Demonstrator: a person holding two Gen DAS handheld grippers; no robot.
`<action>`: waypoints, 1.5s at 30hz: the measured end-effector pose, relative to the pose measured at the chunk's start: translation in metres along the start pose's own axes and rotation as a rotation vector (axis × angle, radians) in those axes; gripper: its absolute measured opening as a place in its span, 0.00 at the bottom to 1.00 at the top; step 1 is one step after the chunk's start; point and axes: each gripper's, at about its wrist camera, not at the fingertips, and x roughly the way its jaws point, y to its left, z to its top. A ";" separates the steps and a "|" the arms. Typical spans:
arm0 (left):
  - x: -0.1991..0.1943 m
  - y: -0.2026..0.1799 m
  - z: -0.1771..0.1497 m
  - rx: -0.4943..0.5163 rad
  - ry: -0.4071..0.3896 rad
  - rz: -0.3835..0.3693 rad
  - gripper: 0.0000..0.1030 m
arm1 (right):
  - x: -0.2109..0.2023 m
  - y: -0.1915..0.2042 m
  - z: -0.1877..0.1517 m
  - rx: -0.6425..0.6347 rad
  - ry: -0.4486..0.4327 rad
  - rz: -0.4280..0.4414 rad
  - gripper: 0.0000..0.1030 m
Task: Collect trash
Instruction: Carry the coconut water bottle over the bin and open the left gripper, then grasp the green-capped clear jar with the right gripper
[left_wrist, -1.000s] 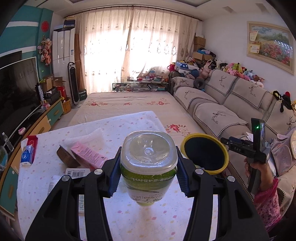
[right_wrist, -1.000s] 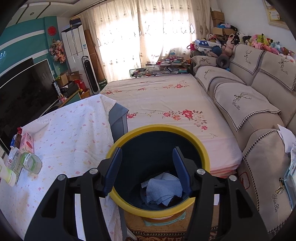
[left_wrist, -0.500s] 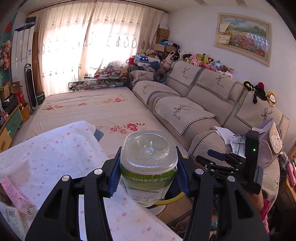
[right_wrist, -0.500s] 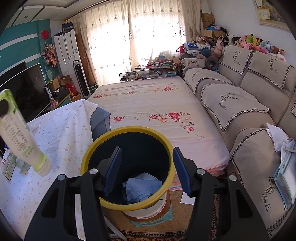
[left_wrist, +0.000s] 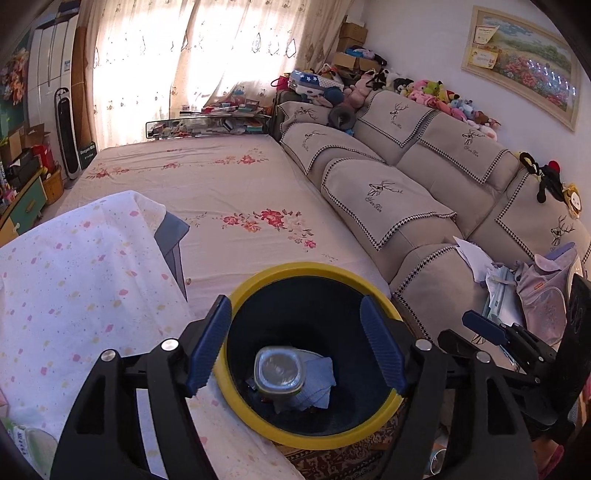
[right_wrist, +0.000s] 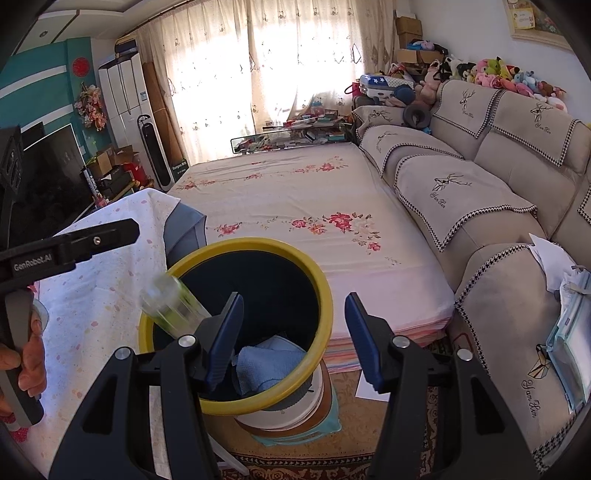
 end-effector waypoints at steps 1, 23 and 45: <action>-0.005 0.000 0.000 0.004 -0.010 0.005 0.73 | 0.000 0.000 0.000 0.002 0.002 0.000 0.53; -0.271 0.146 -0.107 -0.148 -0.215 0.351 0.95 | 0.006 0.133 -0.013 -0.150 0.062 0.198 0.53; -0.377 0.285 -0.216 -0.370 -0.279 0.446 0.95 | -0.010 0.387 -0.041 -0.257 0.099 0.278 0.79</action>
